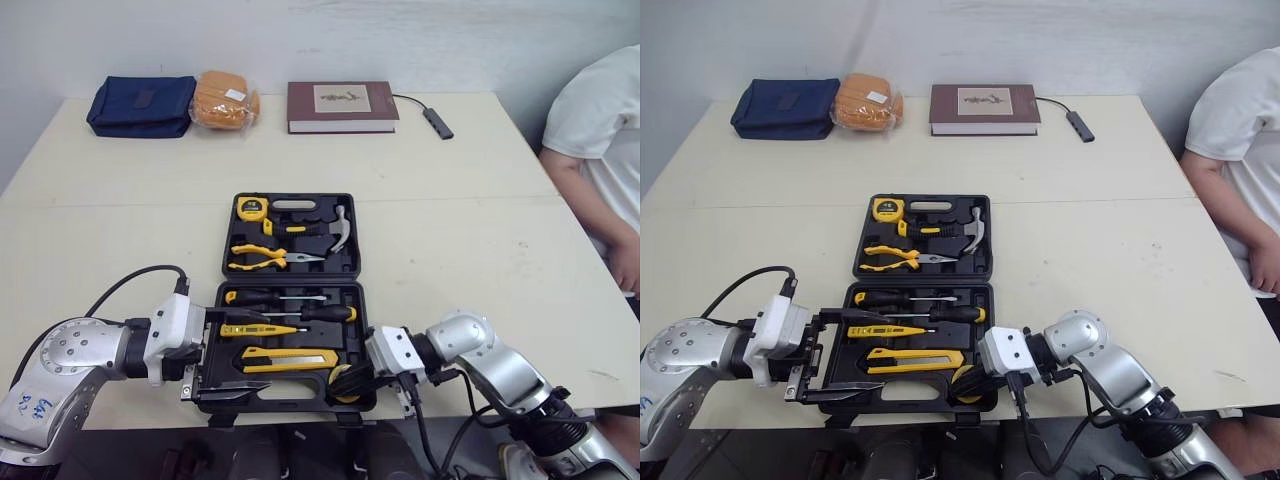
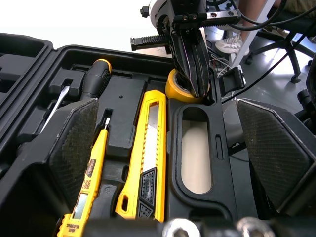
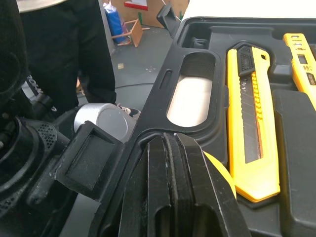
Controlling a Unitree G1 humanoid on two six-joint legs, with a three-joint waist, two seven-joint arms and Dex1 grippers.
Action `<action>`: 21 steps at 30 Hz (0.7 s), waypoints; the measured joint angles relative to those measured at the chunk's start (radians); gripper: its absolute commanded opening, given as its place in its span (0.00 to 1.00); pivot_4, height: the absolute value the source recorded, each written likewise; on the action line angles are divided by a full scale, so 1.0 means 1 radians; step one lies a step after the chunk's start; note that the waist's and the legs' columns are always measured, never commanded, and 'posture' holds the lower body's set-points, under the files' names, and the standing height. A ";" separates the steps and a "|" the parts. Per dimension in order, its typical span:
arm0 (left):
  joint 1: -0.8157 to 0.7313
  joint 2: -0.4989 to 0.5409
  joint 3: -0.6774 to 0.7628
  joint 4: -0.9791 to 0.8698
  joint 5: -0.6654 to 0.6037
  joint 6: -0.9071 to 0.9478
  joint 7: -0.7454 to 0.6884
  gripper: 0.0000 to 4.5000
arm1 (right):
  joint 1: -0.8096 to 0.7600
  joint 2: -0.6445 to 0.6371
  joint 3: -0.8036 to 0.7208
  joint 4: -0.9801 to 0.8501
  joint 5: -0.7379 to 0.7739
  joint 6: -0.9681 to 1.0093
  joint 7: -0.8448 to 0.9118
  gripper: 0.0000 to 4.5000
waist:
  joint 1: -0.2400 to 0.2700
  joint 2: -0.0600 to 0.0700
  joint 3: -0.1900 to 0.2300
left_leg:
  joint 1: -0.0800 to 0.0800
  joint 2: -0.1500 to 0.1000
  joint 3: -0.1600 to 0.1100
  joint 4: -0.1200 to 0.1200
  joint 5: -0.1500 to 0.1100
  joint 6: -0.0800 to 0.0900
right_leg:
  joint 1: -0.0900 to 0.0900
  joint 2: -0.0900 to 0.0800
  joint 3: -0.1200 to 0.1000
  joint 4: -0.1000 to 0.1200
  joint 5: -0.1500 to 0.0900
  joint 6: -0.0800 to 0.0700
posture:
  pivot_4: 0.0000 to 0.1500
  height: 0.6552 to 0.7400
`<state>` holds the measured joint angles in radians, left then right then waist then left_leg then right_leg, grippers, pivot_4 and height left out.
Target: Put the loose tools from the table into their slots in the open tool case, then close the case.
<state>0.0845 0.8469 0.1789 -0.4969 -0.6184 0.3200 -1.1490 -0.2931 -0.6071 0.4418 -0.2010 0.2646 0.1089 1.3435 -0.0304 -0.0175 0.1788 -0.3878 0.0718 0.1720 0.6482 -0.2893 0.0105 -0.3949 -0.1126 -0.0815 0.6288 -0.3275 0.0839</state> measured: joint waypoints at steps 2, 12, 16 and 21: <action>0.001 0.001 0.001 0.000 0.000 0.000 0.000 1.00 | 0.001 0.001 0.005 0.007 -0.001 -0.010 -0.004 0.01 | 0.000 0.000 0.000 | 0.001 0.000 0.000 0.000 -0.002 -0.003 | 0.001 0.000 0.000 0.000 0.000 0.000 | 1.00 1.00; 0.004 0.001 0.009 0.001 0.001 0.002 0.010 1.00 | -0.001 -0.001 0.012 0.029 0.000 -0.047 -0.013 0.01 | 0.000 -0.002 -0.002 | 0.003 0.001 0.000 0.000 -0.003 -0.005 | 0.002 0.000 0.000 0.000 0.000 0.000 | 1.00 1.00; 0.000 -0.016 0.015 0.005 -0.005 0.012 0.046 1.00 | 0.040 -0.003 -0.042 0.010 0.086 0.022 -0.021 0.01 | 0.001 -0.001 -0.002 | 0.001 0.000 -0.001 0.000 -0.002 -0.004 | 0.001 0.000 0.000 0.000 0.000 0.000 | 1.00 1.00; 0.013 -0.020 0.099 0.028 -0.041 0.048 0.084 1.00 | 0.075 -0.088 -0.228 -0.109 0.203 0.117 -0.074 0.01 | 0.003 0.000 0.000 | -0.001 0.000 -0.001 0.000 -0.001 -0.001 | 0.000 -0.001 0.000 -0.001 0.000 0.000 | 1.00 1.00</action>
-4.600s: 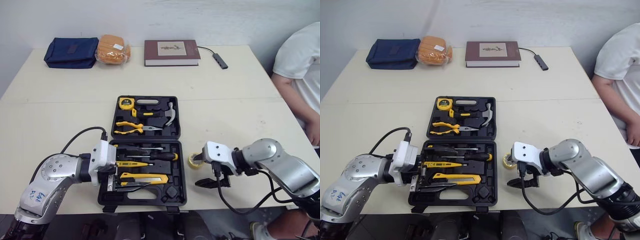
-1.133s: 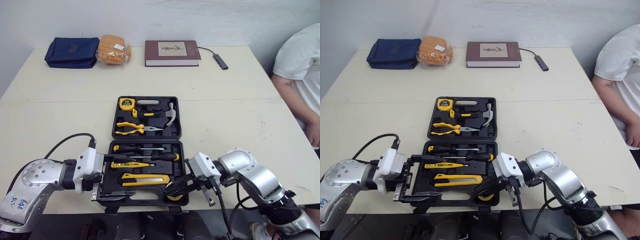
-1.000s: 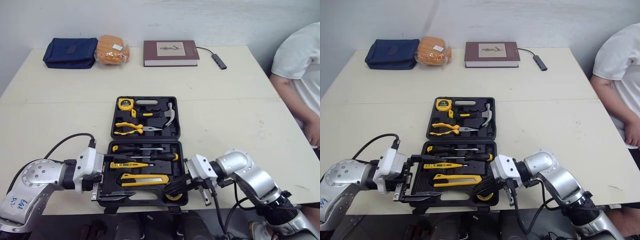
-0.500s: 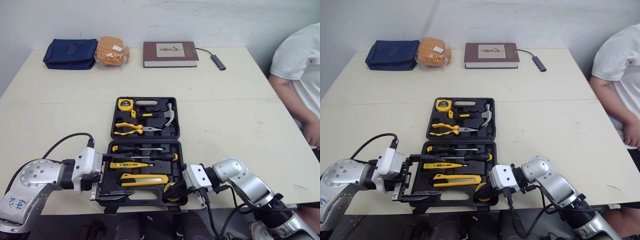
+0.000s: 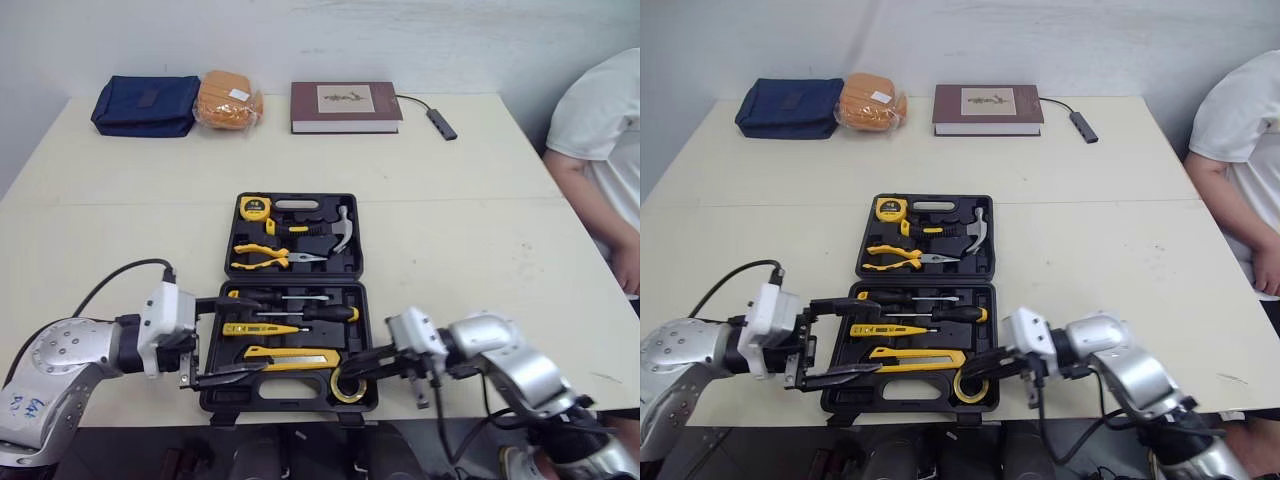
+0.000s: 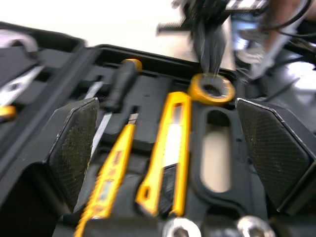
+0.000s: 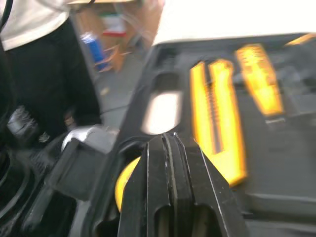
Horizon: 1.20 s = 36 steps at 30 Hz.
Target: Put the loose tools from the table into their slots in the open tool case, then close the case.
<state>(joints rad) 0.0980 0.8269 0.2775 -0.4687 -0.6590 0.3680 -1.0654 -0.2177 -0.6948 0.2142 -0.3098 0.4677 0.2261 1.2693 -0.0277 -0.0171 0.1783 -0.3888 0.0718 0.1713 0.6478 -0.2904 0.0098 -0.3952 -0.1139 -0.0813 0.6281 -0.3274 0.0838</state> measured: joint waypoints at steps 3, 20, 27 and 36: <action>-0.002 -0.040 0.067 0.081 0.007 -0.022 0.051 1.00 | 0.003 -0.034 -0.117 -0.041 0.049 0.054 -0.059 0.01 | -0.003 0.000 0.000 | 0.000 0.000 0.000 0.000 -0.001 0.002 | 0.000 0.000 0.000 0.000 0.000 0.000 | 1.00 1.00; -0.157 -0.122 0.091 0.498 0.165 -0.103 0.214 0.01 | -0.119 0.025 -0.117 0.399 -0.240 -0.094 -0.230 0.00 | -0.004 0.000 0.000 | -0.001 -0.001 0.003 0.000 0.001 0.001 | -0.002 0.001 0.000 0.001 0.001 0.001 | 1.00 1.00; -0.211 -0.159 -0.036 0.523 0.243 -0.062 0.267 0.01 | -0.206 0.132 -0.024 0.459 -0.310 -0.126 -0.253 0.00 | -0.007 0.000 0.000 | -0.001 0.000 0.005 0.001 0.002 0.001 | -0.004 0.002 -0.004 0.004 0.001 0.002 | 1.00 1.00; -0.251 -0.196 -0.094 0.562 0.281 -0.061 0.279 0.01 | -0.277 0.180 0.018 0.527 -0.355 -0.164 -0.249 0.00 | -0.004 0.000 0.000 | -0.001 0.000 0.005 0.002 0.002 0.001 | -0.005 0.002 -0.005 0.006 0.001 0.002 | 1.00 1.00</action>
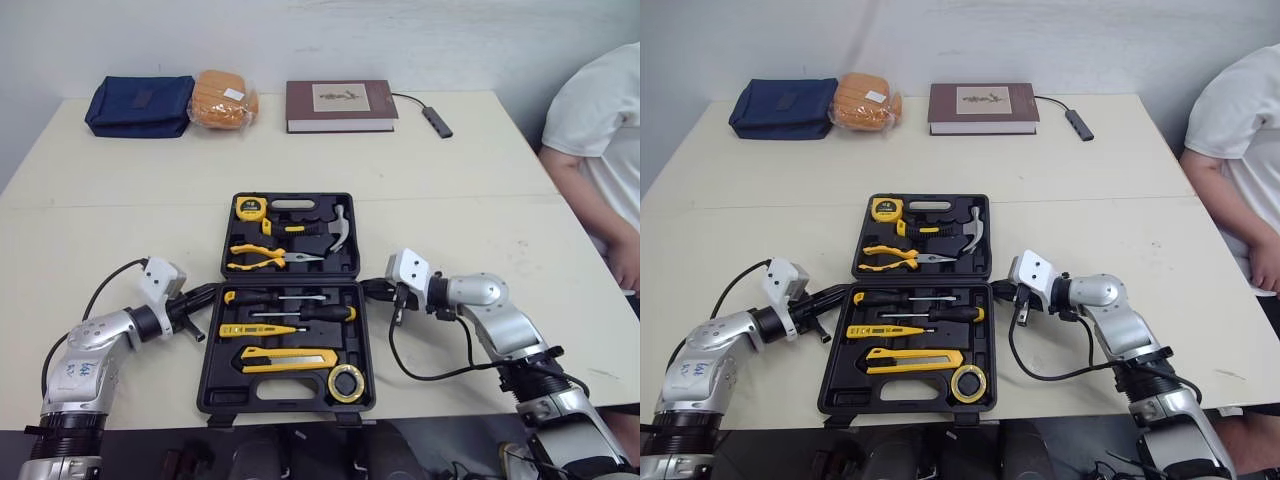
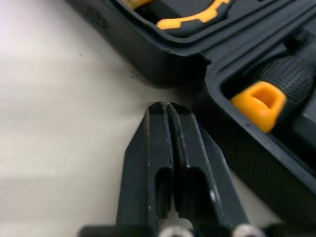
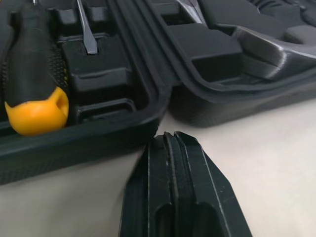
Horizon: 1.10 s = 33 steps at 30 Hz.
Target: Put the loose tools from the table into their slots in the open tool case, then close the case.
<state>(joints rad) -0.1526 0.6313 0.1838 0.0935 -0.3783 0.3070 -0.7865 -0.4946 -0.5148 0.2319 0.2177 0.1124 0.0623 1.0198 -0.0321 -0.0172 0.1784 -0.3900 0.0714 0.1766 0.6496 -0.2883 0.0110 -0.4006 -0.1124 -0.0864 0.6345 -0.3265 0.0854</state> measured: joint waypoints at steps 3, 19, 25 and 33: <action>-0.015 -0.004 -0.017 0.003 0.010 0.000 -0.008 0.01 | -0.002 0.002 0.000 0.010 -0.001 -0.006 0.002 0.00 | 0.000 0.000 0.000 | 0.000 0.000 0.000 0.000 0.000 0.000 | 0.000 0.000 0.000 0.001 0.000 0.000 | 1.00 1.00; -0.135 -0.096 -0.107 0.043 0.099 -0.003 -0.034 0.01 | -0.022 -0.077 -0.045 0.054 -0.016 -0.021 0.041 0.00 | 0.015 0.000 0.000 | -0.001 -0.006 -0.001 0.001 0.002 0.005 | 0.001 -0.004 -0.001 0.002 0.001 0.002 | 1.00 1.00; -0.184 -0.112 -0.145 0.066 0.138 -0.003 -0.040 0.01 | -0.009 -0.101 -0.069 0.054 -0.016 -0.020 0.046 0.00 | 0.019 0.000 0.000 | -0.001 -0.006 -0.001 0.001 0.003 0.005 | 0.001 -0.003 -0.001 0.002 0.001 0.003 | 1.00 1.00; -0.198 -0.134 -0.145 0.078 0.155 -0.007 -0.020 0.01 | -0.009 -0.107 -0.083 0.060 -0.025 -0.016 0.045 0.00 | 0.026 0.000 0.000 | 0.000 -0.006 -0.001 0.002 0.003 0.005 | 0.001 -0.003 -0.001 0.003 0.002 0.003 | 1.00 1.00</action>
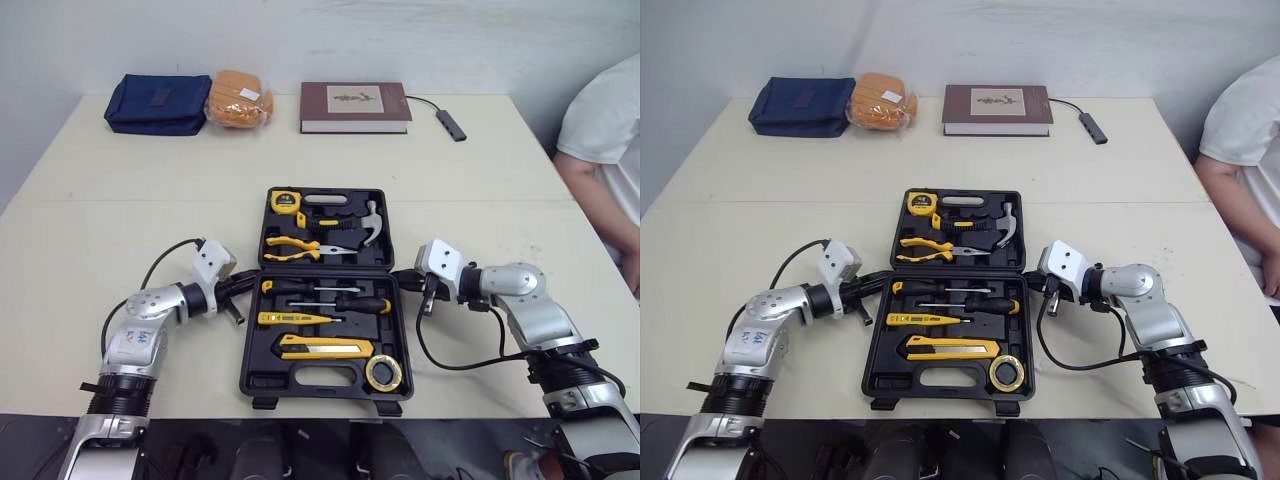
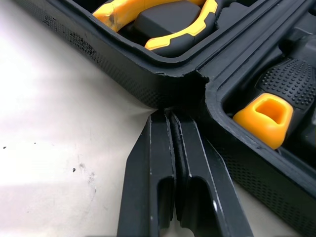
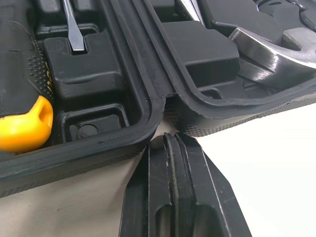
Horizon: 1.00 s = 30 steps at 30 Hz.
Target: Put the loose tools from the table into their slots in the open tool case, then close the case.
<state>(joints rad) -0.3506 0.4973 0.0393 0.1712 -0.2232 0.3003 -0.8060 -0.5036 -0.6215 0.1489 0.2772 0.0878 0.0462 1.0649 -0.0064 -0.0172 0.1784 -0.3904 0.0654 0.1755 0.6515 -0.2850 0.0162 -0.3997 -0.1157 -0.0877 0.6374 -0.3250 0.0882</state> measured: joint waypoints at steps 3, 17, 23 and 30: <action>-0.010 0.013 -0.001 -0.002 -0.001 0.022 0.003 0.01 | -0.002 0.000 0.000 0.000 0.001 0.019 -0.001 0.00 | 0.001 0.000 0.000 | 0.000 0.000 0.000 0.000 0.000 0.000 | 0.000 0.000 0.000 0.001 0.000 0.000 | 1.00 1.00; -0.083 0.169 0.182 -0.145 -0.159 0.231 0.023 1.00 | -0.010 -0.094 -0.244 -0.160 0.270 0.676 -0.100 0.99 | -0.023 0.000 0.000 | -0.001 0.002 -0.002 -0.002 0.001 -0.002 | -0.001 -0.001 0.007 0.000 0.000 -0.001 | 1.00 1.00; -0.301 0.219 0.136 -0.168 -0.223 0.787 0.145 1.00 | -0.275 -0.090 -0.251 -0.188 0.380 1.270 -0.238 0.99 | -0.026 0.000 0.002 | -0.012 0.001 -0.001 0.002 0.004 -0.001 | -0.016 0.002 0.010 0.009 0.000 -0.001 | 1.00 1.00; -0.467 0.172 0.027 -0.086 -0.220 1.059 0.242 1.00 | -0.494 0.015 -0.186 -0.102 0.410 1.562 -0.388 0.99 | -0.022 -0.002 0.001 | -0.016 0.000 0.000 0.001 0.007 -0.003 | -0.019 0.005 0.009 0.009 -0.001 -0.002 | 1.00 1.00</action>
<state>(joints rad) -0.8177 0.6692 0.0661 0.0852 -0.4432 1.3590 -0.5645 -0.9971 -0.6069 -0.0372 0.1750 0.4975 1.6078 0.6772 -0.0287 -0.0190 0.1793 -0.4069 0.0658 0.1759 0.6527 -0.2780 0.0129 -0.4189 -0.1109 -0.0791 0.6462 -0.3261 0.0861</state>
